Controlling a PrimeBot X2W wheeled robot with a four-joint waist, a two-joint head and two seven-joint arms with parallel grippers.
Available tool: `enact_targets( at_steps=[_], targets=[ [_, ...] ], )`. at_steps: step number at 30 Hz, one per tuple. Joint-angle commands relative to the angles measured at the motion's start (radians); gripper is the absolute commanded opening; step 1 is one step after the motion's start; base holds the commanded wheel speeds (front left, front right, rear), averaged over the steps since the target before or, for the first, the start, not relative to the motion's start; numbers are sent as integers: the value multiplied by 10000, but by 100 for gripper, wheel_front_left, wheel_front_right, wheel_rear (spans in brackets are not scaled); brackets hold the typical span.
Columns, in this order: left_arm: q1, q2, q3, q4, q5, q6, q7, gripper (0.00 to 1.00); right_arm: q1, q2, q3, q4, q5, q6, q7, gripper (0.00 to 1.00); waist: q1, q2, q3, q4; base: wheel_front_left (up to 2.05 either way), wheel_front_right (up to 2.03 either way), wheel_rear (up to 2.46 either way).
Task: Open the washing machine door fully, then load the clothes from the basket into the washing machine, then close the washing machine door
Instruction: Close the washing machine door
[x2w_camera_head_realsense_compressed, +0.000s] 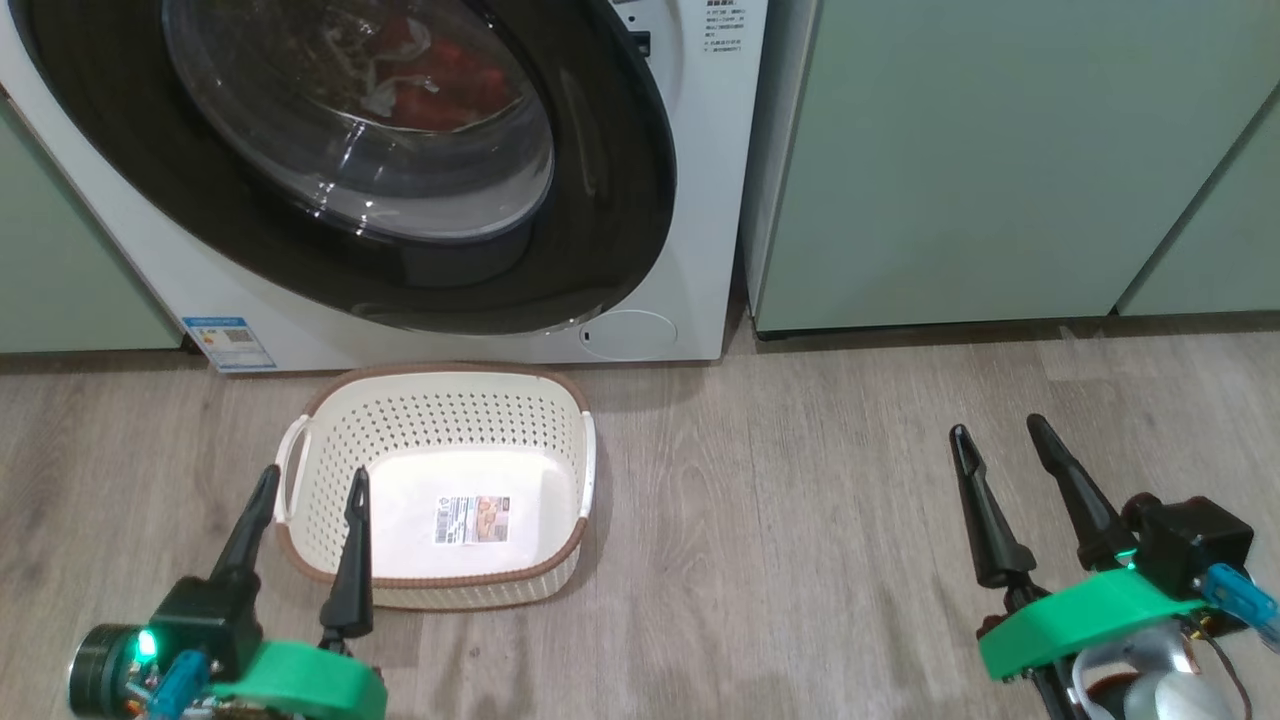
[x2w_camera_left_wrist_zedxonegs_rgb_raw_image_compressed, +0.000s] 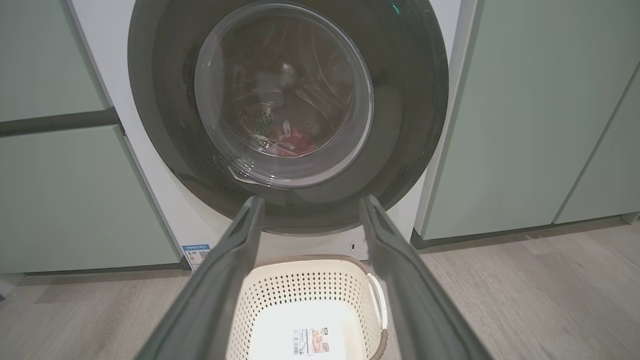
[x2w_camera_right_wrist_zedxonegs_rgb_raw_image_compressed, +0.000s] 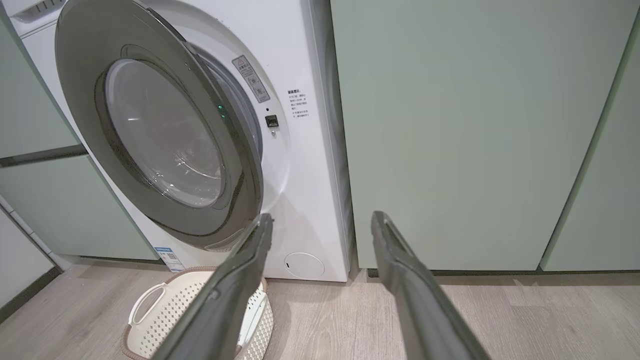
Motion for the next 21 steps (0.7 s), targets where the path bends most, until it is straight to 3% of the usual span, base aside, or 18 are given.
enact_targets(
  at_steps=[1,12,13,14,21],
  targets=[
    [-400,178,387,-389,-55,64,-1,100,-199,-33,198,-406,-82,-4,-11,100,1,0,-5,-7,0,0,0],
    [-433,218,351,-435,-125,130,66,100,-188,-33,107,-378,-49,-4,-53,100,1,0,-28,67,0,0,0],
    [-434,225,350,-441,-127,137,66,100,-195,-33,77,-374,-30,-4,-69,31,1,0,-34,80,0,0,0],
    [-432,231,347,-447,-128,145,67,100,-197,-33,68,-365,2,-4,-62,0,1,0,-40,95,0,0,0],
    [-616,253,315,-582,-139,176,66,100,-676,-33,-116,-414,-212,-4,142,0,1,0,201,382,0,0,0]
  ],
)
